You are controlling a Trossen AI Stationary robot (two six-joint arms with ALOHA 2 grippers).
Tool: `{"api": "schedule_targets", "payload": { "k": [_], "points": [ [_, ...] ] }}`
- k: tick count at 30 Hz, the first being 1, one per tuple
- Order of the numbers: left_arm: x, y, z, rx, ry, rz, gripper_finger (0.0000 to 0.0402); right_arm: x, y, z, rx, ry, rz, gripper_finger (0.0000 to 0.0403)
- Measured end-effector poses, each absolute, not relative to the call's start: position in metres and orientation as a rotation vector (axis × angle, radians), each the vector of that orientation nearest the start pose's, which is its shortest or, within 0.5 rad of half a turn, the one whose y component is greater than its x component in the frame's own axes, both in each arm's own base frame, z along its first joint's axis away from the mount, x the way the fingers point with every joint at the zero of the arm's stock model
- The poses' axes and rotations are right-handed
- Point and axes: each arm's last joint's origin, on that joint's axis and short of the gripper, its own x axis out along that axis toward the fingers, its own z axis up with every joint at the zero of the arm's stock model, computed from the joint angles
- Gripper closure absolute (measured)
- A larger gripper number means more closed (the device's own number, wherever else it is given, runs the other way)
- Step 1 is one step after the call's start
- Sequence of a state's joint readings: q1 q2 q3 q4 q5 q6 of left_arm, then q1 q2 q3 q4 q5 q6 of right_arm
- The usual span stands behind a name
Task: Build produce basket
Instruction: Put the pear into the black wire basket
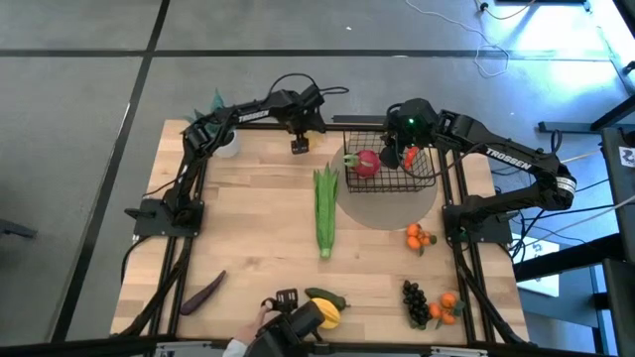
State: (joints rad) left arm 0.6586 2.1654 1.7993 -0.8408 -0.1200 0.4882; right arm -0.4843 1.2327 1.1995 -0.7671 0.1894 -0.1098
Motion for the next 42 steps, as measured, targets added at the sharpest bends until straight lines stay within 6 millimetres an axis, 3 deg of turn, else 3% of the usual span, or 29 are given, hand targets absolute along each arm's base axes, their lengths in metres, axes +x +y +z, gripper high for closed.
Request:
{"api": "schedule_targets", "payload": {
  "k": [7,13,23,33,42],
  "points": [
    [0.355,0.277,0.232,0.007,1.336,0.381,0.0099,0.215,-0.119,0.335,0.02,0.839,-0.591,0.0277],
    [0.357,0.277,0.27,-0.046,1.257,0.406,0.0099,0.215,-0.12,0.335,0.02,0.839,-0.592,0.0277],
    [0.358,0.257,0.329,-0.171,1.135,0.314,0.0099,0.216,-0.12,0.336,0.016,0.838,-0.59,0.0277],
    [0.373,0.219,0.335,-0.188,1.182,0.254,0.0099,0.221,-0.12,0.341,0.139,0.72,-0.618,0.0277],
    [0.391,0.19,0.335,-0.144,1.172,0.201,0.0099,0.222,-0.116,0.339,0.088,0.747,-0.447,0.0277]
  ]
}}
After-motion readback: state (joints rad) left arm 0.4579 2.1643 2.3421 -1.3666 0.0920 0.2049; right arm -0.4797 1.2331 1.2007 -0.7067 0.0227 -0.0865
